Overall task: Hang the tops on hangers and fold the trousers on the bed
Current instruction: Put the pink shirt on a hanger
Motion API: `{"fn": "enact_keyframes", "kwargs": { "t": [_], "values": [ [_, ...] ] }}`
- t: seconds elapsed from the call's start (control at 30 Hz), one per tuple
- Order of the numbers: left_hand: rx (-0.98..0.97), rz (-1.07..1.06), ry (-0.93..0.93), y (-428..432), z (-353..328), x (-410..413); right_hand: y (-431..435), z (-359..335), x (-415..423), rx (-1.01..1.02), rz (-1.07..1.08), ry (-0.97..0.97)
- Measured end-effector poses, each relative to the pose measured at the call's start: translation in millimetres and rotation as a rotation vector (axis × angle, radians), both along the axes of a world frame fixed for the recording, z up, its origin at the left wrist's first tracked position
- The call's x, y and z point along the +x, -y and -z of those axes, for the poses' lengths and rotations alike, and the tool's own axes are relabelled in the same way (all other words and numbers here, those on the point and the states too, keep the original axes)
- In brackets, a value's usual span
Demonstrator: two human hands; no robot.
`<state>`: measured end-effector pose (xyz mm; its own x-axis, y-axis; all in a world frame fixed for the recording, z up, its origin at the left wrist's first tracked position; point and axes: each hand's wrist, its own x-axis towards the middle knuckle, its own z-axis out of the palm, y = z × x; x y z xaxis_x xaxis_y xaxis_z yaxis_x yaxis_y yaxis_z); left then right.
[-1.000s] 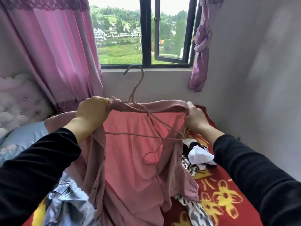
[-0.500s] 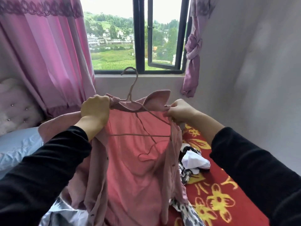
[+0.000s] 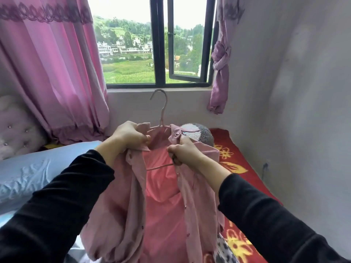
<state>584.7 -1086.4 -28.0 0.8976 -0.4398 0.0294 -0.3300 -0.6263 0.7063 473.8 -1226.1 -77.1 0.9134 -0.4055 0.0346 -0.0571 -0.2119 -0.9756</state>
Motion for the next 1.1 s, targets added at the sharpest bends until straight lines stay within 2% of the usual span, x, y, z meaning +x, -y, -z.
{"fn": "enact_keyframes", "kwargs": {
  "t": [0.2,0.37,0.43,0.53,0.57,0.67,0.77,0.8,0.83,0.9,0.97,1.0,1.07,1.1],
  "values": [
    [-0.231,-0.013,-0.115,-3.5,6.9,11.6,10.2,-1.0,-7.1,0.027,0.014,0.036],
    [-0.292,0.006,-0.108,5.8,17.4,0.9,-15.4,1.4,-5.5,0.099,-0.266,0.044],
    [-0.338,-0.016,-0.084,-0.8,17.7,2.2,-2.0,6.7,-11.4,-0.024,-0.229,-0.054],
    [-0.397,-0.102,0.031,-15.1,12.9,11.6,37.8,15.9,-25.3,-0.450,0.018,-0.249],
    [-0.396,-0.130,0.087,-17.2,11.4,13.0,44.8,20.2,-28.6,-0.529,0.055,-0.300],
    [-0.344,-0.137,0.230,-12.9,7.1,10.0,20.5,30.4,-32.0,-0.579,-0.153,-0.324],
    [-0.267,-0.044,0.377,-10.1,1.3,3.6,6.7,24.5,-31.8,-0.729,-0.420,-0.338],
    [-0.263,-0.022,0.430,-12.8,-3.4,3.7,14.4,13.8,-32.4,-0.743,-0.447,-0.336],
    [-0.274,-0.007,0.464,-17.0,-9.6,3.8,25.1,1.2,-32.7,-0.684,-0.412,-0.278],
    [-0.304,0.009,0.502,-26.7,-23.9,5.4,47.6,-27.6,-33.1,-0.588,-0.067,0.021],
    [-0.333,0.015,0.517,-32.9,-37.1,7.7,62.3,-54.2,-29.3,-0.648,0.283,0.283],
    [-0.356,0.022,0.511,-33.5,-42.6,9.7,64.7,-66.8,-25.8,-0.738,0.356,0.320],
    [-0.399,0.029,0.498,-30.8,-53.2,9.1,64.7,-85.7,-13.3,-0.880,0.218,0.244],
    [-0.407,0.050,0.481,-28.5,-58.6,7.4,61.8,-92.8,-7.5,-0.870,0.125,0.223]
  ]
}}
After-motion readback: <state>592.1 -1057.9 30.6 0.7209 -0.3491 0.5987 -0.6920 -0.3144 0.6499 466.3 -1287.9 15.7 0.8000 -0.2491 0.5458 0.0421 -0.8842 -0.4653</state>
